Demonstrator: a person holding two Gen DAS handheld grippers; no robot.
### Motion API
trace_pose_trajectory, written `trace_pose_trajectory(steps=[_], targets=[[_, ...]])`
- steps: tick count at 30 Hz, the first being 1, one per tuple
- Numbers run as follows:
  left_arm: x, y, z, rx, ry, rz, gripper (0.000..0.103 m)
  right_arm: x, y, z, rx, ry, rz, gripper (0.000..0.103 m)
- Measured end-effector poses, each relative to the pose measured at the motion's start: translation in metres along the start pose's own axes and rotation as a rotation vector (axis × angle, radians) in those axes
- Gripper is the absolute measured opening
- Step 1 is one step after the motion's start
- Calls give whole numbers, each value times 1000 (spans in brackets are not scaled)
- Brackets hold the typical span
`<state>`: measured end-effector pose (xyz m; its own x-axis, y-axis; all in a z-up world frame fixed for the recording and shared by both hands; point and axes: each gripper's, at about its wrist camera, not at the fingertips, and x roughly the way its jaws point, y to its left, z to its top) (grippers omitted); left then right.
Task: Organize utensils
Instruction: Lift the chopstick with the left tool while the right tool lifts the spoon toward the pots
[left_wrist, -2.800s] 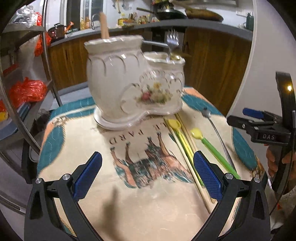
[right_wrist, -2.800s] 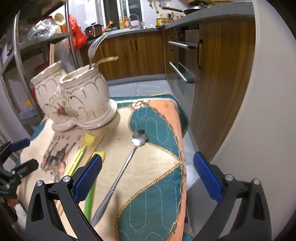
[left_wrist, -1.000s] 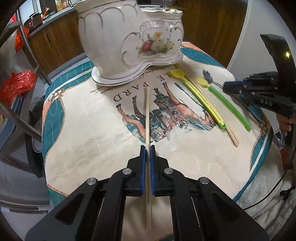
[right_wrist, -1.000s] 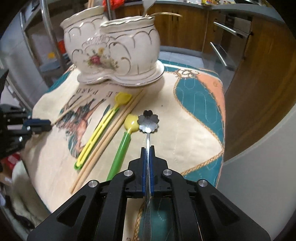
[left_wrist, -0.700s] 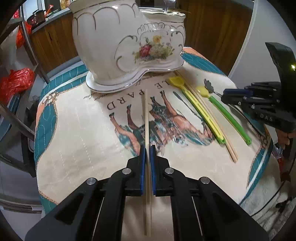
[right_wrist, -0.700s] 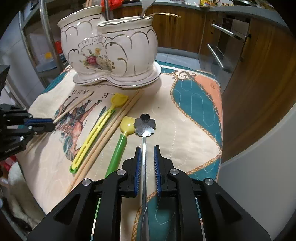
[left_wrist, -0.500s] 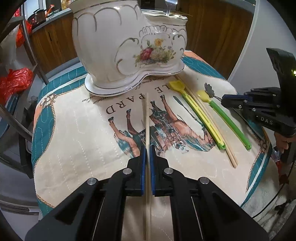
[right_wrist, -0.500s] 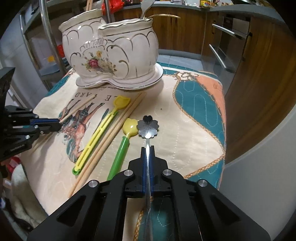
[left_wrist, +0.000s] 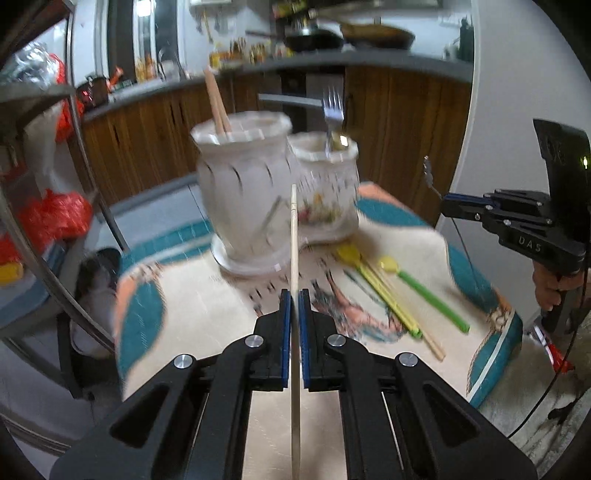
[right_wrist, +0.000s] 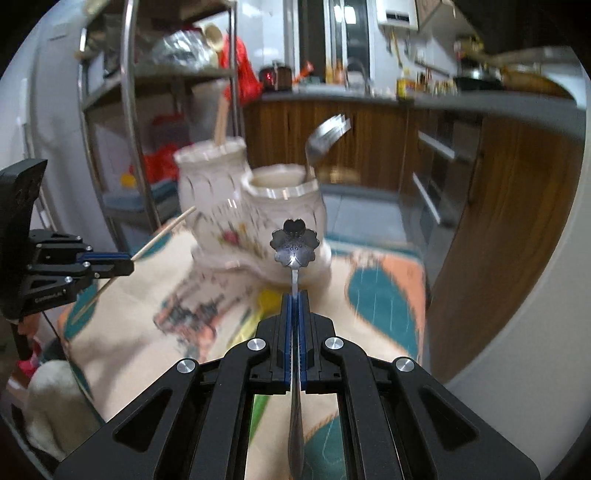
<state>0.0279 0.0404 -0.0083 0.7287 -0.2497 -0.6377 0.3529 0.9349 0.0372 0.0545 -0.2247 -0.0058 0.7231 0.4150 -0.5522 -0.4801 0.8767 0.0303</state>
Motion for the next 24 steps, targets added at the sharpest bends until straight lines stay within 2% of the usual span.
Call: trace_pose_trajectory(steps=[8,12,20,24], targets=[[-37,14,23,-51,-193,12,4,-19,9,25,-7,-162,0,4],[-47,25,53,-103,-317,-13,4,-18,12,46,6,-229,14,4],[-36,46,117,-173,-528,-57,4,2,5,103,61,-323,79,4],[-17,57,141,-217,-582,-85,4,17,-7,126,139,-369,122,4]])
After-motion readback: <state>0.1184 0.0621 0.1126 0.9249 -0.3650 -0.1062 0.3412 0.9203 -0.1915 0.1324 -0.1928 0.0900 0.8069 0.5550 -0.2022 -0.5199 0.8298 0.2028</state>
